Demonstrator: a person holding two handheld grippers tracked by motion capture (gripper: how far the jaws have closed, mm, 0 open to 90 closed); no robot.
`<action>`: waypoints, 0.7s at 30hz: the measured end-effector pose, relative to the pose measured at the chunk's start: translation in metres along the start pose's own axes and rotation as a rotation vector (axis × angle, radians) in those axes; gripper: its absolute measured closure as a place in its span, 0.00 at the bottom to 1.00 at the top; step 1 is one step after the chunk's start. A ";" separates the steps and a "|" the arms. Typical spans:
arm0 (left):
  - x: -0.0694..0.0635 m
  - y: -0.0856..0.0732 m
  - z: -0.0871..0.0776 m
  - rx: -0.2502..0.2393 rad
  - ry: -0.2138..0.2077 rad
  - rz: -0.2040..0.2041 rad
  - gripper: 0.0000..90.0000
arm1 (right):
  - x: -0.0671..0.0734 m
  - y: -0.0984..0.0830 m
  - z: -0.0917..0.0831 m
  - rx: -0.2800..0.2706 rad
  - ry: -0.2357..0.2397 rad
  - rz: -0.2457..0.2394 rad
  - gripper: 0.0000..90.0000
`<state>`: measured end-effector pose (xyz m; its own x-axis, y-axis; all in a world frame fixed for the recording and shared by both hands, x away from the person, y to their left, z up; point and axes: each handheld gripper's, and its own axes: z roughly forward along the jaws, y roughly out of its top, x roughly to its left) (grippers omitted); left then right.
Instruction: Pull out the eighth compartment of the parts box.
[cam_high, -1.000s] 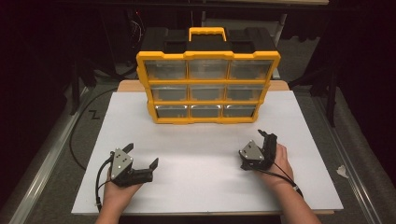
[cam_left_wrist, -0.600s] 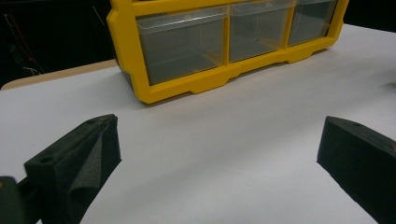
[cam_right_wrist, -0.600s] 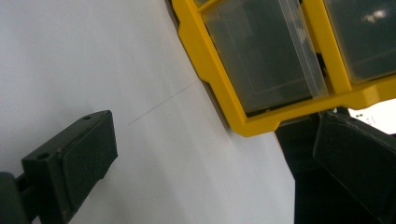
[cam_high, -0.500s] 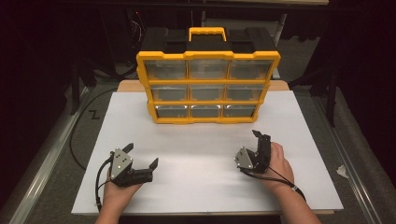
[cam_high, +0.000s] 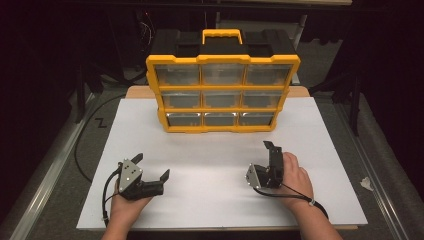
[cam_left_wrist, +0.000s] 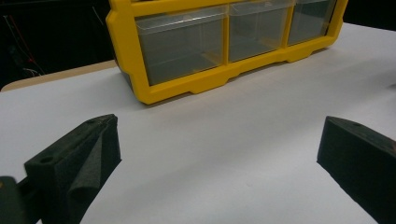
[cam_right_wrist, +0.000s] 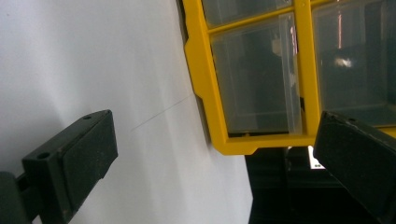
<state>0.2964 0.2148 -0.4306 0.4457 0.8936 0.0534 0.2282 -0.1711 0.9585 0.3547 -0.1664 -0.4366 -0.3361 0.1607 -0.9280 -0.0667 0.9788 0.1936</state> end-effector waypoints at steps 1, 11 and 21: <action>0.000 0.000 0.000 -0.001 0.000 0.000 0.00 | 0.000 0.001 0.000 -0.001 -0.003 -0.011 0.01; -0.001 0.000 0.001 0.004 -0.003 0.013 0.00 | 0.007 0.013 -0.002 -0.008 -0.022 -0.126 0.02; -0.004 0.000 0.003 0.018 -0.027 0.025 0.00 | 0.012 0.034 0.010 -0.044 -0.067 -0.140 0.15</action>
<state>0.2972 0.2105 -0.4319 0.4749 0.8773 0.0695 0.2320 -0.2009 0.9517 0.3573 -0.1305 -0.4443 -0.2569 0.0323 -0.9659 -0.1499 0.9860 0.0729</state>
